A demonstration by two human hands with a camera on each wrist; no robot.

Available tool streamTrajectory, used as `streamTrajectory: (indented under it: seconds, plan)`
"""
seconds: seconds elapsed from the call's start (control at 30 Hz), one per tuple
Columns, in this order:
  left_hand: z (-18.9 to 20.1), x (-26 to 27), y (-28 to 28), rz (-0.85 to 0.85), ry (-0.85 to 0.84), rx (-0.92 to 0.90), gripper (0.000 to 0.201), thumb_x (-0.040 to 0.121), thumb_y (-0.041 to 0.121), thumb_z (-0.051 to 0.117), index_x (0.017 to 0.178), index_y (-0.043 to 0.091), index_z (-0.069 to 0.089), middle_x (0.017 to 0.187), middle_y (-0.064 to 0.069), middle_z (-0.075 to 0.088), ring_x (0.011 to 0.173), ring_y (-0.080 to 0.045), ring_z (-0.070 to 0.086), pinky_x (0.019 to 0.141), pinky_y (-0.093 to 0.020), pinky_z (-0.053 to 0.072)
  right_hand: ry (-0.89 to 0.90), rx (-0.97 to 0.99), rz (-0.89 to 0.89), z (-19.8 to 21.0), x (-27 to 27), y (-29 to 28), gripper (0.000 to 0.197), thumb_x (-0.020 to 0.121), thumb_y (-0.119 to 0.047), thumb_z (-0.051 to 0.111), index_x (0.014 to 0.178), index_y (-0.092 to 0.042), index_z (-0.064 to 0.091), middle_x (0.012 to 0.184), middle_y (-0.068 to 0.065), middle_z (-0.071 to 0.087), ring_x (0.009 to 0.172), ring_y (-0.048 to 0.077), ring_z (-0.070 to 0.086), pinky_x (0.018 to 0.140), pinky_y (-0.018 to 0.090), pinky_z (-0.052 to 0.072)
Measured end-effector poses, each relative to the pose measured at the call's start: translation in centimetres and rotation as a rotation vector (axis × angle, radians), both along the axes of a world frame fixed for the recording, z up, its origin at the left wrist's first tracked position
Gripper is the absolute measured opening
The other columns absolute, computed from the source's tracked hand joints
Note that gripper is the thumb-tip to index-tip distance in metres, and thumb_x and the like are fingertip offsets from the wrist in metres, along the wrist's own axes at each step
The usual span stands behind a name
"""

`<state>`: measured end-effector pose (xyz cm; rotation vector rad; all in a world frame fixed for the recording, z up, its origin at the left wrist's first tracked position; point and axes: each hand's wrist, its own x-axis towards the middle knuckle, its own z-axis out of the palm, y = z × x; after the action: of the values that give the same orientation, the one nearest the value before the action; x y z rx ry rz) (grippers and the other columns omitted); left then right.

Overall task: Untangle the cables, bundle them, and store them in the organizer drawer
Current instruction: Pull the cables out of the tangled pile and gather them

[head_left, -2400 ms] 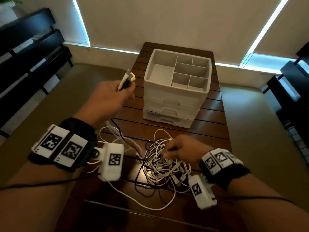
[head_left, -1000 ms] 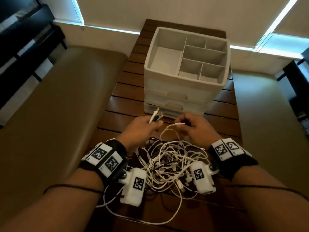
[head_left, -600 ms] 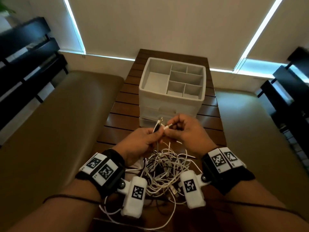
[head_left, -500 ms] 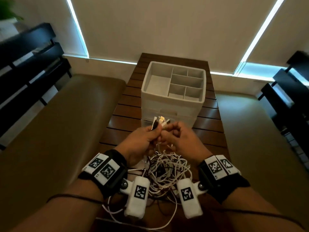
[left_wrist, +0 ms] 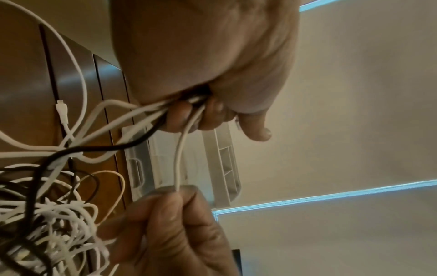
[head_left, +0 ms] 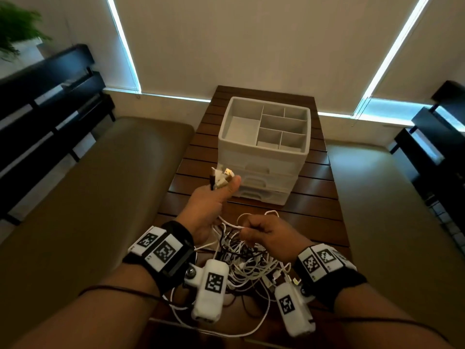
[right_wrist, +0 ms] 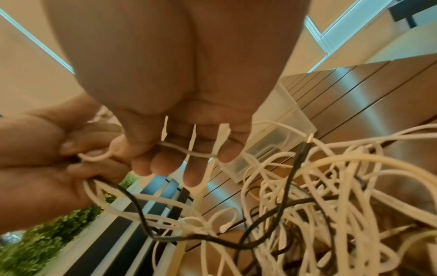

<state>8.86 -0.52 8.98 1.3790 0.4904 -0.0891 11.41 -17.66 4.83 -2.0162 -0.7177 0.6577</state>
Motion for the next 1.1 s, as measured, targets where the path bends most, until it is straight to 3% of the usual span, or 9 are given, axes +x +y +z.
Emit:
streamTrajectory:
  seconds: [0.1,0.23,0.37,0.43,0.63,0.73,0.83,1.0,1.1]
  plan:
    - [0.4,0.4,0.7,0.102,-0.021,-0.154,0.023,0.075,0.031,0.078,0.087,0.015,0.066,0.066,-0.001,0.055,0.056,-0.014,0.044,0.053,-0.028,0.039,-0.04,-0.133,-0.017,-0.7,0.8,-1.3,0.02,0.094,-0.028,0.057,0.075,-0.025,0.061,0.074,-0.004,0.062,0.07,0.008,0.056,0.071,0.029,0.048]
    - [1.7,0.2,2.8,0.049,-0.056,-0.339,0.041,0.092,0.041,0.06,0.055,0.023,0.052,0.043,0.007,0.028,0.036,-0.009,0.025,0.039,-0.022,0.027,-0.065,-0.255,-0.089,-1.2,1.8,-3.0,0.022,0.094,-0.027,0.058,0.073,-0.029,0.06,0.074,-0.007,0.064,0.068,0.005,0.056,0.068,0.025,0.046]
    - [2.1,0.4,4.8,-0.32,-0.05,0.875,0.032,0.093,0.036,0.06,0.066,0.018,0.06,0.056,0.005,0.053,0.05,-0.012,0.049,0.047,-0.025,0.037,-0.345,-0.481,-0.113,0.1,3.0,-2.6,0.017,0.095,-0.034,0.054,0.084,-0.025,0.062,0.083,-0.004,0.065,0.078,0.011,0.057,0.079,0.032,0.042]
    - [2.6,0.5,4.5,-0.447,-0.057,1.211,0.011,0.091,0.031,0.058,0.088,0.023,0.066,0.079,0.004,0.066,0.072,-0.017,0.06,0.062,-0.03,0.046,-0.538,-0.581,-0.116,1.2,3.1,-1.6,0.017,0.094,-0.04,0.053,0.089,-0.026,0.063,0.09,-0.006,0.065,0.094,0.014,0.052,0.089,0.039,0.034]
    - [1.9,0.5,0.0,-0.4,-0.164,0.668,0.021,0.088,0.022,0.066,0.067,0.022,0.065,0.049,0.011,0.056,0.047,-0.001,0.048,0.046,-0.016,0.034,-0.371,-0.185,-0.079,5.0,2.5,1.4,0.015,0.09,-0.013,0.06,0.1,-0.016,0.071,0.088,-0.002,0.068,0.077,0.015,0.059,0.067,0.016,0.042]
    - [1.9,1.3,0.4,-0.38,-0.124,0.832,0.025,0.09,0.017,0.062,0.064,0.02,0.062,0.054,0.007,0.055,0.05,-0.008,0.049,0.045,-0.019,0.033,-0.2,-0.105,-0.052,4.6,2.6,0.8,0.008,0.093,-0.015,0.059,0.089,-0.018,0.065,0.084,0.0,0.068,0.075,0.014,0.061,0.072,0.03,0.051]
    - [2.6,2.1,2.9,-0.211,-0.09,1.01,0.015,0.091,0.018,0.061,0.078,0.017,0.069,0.061,0.004,0.055,0.058,-0.017,0.054,0.05,-0.025,0.034,-0.063,-0.2,-0.074,2.8,3.0,-1.5,0.011,0.093,-0.019,0.059,0.082,-0.017,0.061,0.073,0.001,0.065,0.064,0.012,0.059,0.063,0.03,0.048]
    - [2.7,1.3,5.3,-0.252,0.103,1.312,0.017,0.087,0.026,0.063,0.071,0.025,0.056,0.072,0.002,0.059,0.064,-0.019,0.051,0.059,-0.028,0.036,-0.311,-0.497,-0.133,1.3,3.6,-2.5,0.007,0.09,-0.028,0.061,0.084,-0.026,0.061,0.084,-0.006,0.061,0.083,0.017,0.058,0.08,0.031,0.041]
    - [2.7,0.6,2.9,-0.307,-0.018,1.259,0.014,0.087,0.027,0.059,0.073,0.025,0.058,0.07,0.004,0.057,0.067,-0.019,0.053,0.058,-0.027,0.038,-0.307,-0.427,-0.063,2.4,3.3,-0.6,0.008,0.09,-0.027,0.063,0.09,-0.02,0.068,0.086,-0.003,0.068,0.081,0.014,0.062,0.082,0.036,0.051]
